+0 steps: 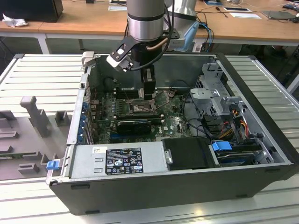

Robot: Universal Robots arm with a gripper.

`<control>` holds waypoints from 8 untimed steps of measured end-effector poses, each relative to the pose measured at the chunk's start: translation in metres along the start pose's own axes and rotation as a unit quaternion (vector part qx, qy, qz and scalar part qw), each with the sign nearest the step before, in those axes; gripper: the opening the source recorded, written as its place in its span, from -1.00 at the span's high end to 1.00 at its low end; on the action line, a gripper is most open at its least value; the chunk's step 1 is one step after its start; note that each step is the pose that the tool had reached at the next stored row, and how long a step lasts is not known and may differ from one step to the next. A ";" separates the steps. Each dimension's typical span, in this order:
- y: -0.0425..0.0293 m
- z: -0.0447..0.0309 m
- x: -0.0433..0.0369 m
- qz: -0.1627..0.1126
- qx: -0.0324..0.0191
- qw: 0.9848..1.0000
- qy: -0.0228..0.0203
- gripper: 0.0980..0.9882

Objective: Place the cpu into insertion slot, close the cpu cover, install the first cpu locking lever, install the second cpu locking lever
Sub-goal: 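Place the cpu into insertion slot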

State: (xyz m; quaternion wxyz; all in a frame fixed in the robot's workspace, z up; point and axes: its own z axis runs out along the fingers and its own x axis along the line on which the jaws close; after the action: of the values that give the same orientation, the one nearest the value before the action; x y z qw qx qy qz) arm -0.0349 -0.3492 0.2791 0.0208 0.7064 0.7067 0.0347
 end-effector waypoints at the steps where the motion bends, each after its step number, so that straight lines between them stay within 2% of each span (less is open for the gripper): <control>1: -0.0004 0.0053 0.0003 0.001 0.000 1.000 0.000 0.03; 8: -0.0033 0.0205 0.0034 0.006 0.000 1.000 -0.001 0.03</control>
State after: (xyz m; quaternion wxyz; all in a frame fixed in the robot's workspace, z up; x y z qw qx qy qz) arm -0.0366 -0.3454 0.2585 0.0210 0.7106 0.7025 0.0345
